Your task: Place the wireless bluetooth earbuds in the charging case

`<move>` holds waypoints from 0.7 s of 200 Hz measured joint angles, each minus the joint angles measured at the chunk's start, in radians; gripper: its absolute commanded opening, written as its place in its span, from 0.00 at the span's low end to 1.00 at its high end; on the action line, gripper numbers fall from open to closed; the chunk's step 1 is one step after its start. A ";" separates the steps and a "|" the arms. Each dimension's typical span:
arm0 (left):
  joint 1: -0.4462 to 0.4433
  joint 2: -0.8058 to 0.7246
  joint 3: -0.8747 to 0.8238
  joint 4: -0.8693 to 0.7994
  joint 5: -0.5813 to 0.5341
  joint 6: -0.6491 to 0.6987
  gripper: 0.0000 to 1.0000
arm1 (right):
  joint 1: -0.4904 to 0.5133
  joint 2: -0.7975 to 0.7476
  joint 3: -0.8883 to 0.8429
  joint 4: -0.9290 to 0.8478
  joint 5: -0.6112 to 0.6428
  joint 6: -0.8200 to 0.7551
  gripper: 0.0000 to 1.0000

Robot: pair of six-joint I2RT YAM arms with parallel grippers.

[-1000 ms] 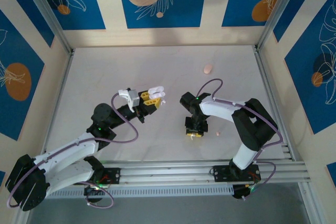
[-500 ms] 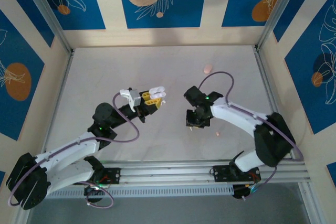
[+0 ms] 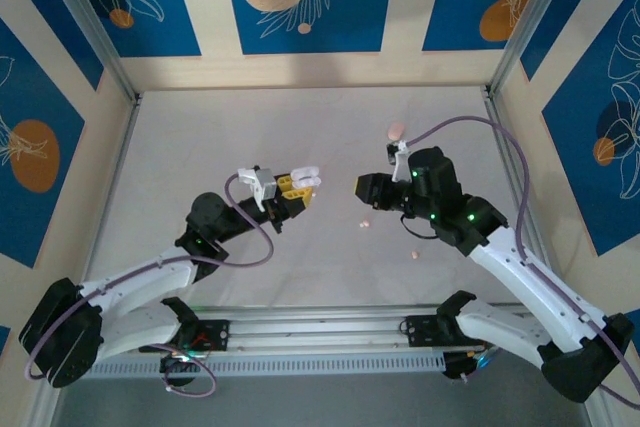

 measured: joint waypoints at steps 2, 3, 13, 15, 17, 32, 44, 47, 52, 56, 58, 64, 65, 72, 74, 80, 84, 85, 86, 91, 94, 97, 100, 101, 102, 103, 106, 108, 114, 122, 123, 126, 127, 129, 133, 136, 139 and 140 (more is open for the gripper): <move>0.000 0.001 0.000 0.001 0.000 0.000 0.16 | -0.003 -0.002 0.000 0.008 -0.006 0.001 0.30; 0.000 0.002 0.000 0.002 0.000 0.000 0.16 | -0.004 -0.002 0.000 0.010 -0.008 0.001 0.30; 0.000 0.008 0.000 0.005 0.000 -0.001 0.16 | -0.014 -0.009 0.000 0.037 -0.036 0.008 0.30; 0.000 0.010 0.000 0.005 0.000 -0.001 0.15 | -0.016 -0.010 0.000 0.045 -0.043 0.010 0.30; 0.000 0.012 0.000 0.006 0.000 -0.001 0.15 | -0.018 -0.013 0.000 0.053 -0.049 0.013 0.30; -0.005 0.027 0.000 0.015 -0.001 0.000 0.15 | -0.024 -0.021 -0.001 0.100 -0.082 0.027 0.30; -0.013 0.040 0.000 0.023 -0.004 0.001 0.15 | -0.024 -0.027 -0.002 0.144 -0.108 0.049 0.30; -0.015 0.042 0.000 0.024 -0.005 0.001 0.15 | -0.024 -0.027 -0.002 0.154 -0.114 0.051 0.30; -0.020 0.048 0.000 0.027 -0.008 0.004 0.15 | -0.024 -0.027 -0.002 0.174 -0.125 0.063 0.30; -0.024 0.052 0.000 0.027 -0.009 0.006 0.15 | -0.024 -0.027 -0.003 0.192 -0.133 0.071 0.30; -0.027 0.055 0.000 0.028 -0.011 0.010 0.15 | -0.024 -0.027 -0.003 0.202 -0.137 0.075 0.30; -0.034 0.062 0.000 0.031 -0.013 0.016 0.15 | -0.022 -0.026 -0.004 0.222 -0.147 0.084 0.30; -0.035 0.063 0.000 0.032 -0.014 0.017 0.15 | -0.021 -0.025 -0.004 0.227 -0.148 0.087 0.30; -0.044 0.074 0.000 0.036 -0.019 0.022 0.15 | -0.016 -0.024 -0.005 0.252 -0.154 0.096 0.30; -0.047 0.077 0.000 0.037 -0.021 0.024 0.15 | -0.014 -0.022 -0.006 0.259 -0.155 0.097 0.30; -0.054 0.087 0.000 0.043 -0.027 0.027 0.15 | -0.008 -0.019 -0.006 0.278 -0.158 0.103 0.30; -0.058 0.093 0.001 0.047 -0.030 0.028 0.15 | 0.000 -0.013 -0.006 0.291 -0.161 0.105 0.30; -0.059 0.094 0.001 0.048 -0.031 0.029 0.15 | 0.002 -0.013 -0.006 0.293 -0.162 0.106 0.30; -0.060 0.096 0.001 0.049 -0.032 0.029 0.15 | 0.003 -0.013 -0.006 0.295 -0.162 0.107 0.30; -0.066 0.103 0.002 0.052 -0.038 0.032 0.15 | 0.012 -0.006 -0.006 0.307 -0.164 0.106 0.30; -0.069 0.108 0.002 0.054 -0.040 0.035 0.15 | 0.018 -0.003 -0.005 0.314 -0.164 0.106 0.30; -0.072 0.112 0.002 0.057 -0.044 0.036 0.15 | 0.024 0.002 -0.005 0.319 -0.164 0.106 0.30; -0.076 0.115 0.002 0.059 -0.048 0.039 0.15 | 0.030 0.006 -0.005 0.323 -0.164 0.106 0.30; -0.077 0.117 0.002 0.060 -0.049 0.040 0.15 | 0.031 0.007 -0.005 0.323 -0.164 0.105 0.30; -0.078 0.118 0.003 0.060 -0.050 0.041 0.15 | 0.034 0.010 -0.005 0.325 -0.164 0.105 0.30; -0.079 0.119 0.003 0.060 -0.051 0.043 0.15 | 0.036 0.011 -0.005 0.326 -0.164 0.105 0.30; -0.082 0.121 0.003 0.063 -0.056 0.046 0.15 | 0.042 0.015 -0.004 0.327 -0.162 0.105 0.30; -0.084 0.123 0.003 0.064 -0.057 0.046 0.15 | 0.047 0.019 -0.003 0.327 -0.161 0.104 0.30; -0.091 0.129 0.005 0.068 -0.065 0.053 0.15 | 0.060 0.029 -0.002 0.327 -0.157 0.100 0.30; -0.100 0.135 0.006 0.074 -0.079 0.058 0.16 | 0.080 0.045 0.003 0.325 -0.146 0.089 0.30; -0.100 0.136 0.006 0.075 -0.080 0.059 0.16 | 0.082 0.046 0.003 0.324 -0.145 0.088 0.30; -0.104 0.138 0.007 0.079 -0.084 0.062 0.16 | 0.089 0.051 0.005 0.322 -0.140 0.086 0.30; -0.105 0.139 0.008 0.079 -0.086 0.063 0.16 | 0.092 0.053 0.006 0.322 -0.139 0.085 0.30; -0.107 0.140 0.008 0.081 -0.088 0.065 0.16 | 0.095 0.056 0.007 0.321 -0.136 0.082 0.30; -0.111 0.143 0.008 0.085 -0.095 0.070 0.16 | 0.104 0.061 0.011 0.319 -0.128 0.076 0.30; -0.113 0.145 0.009 0.089 -0.098 0.072 0.16 | 0.111 0.066 0.013 0.318 -0.123 0.072 0.30; -0.116 0.146 0.009 0.091 -0.104 0.075 0.16 | 0.119 0.070 0.016 0.316 -0.116 0.066 0.30; -0.117 0.147 0.009 0.092 -0.106 0.077 0.16 | 0.121 0.071 0.017 0.316 -0.114 0.066 0.30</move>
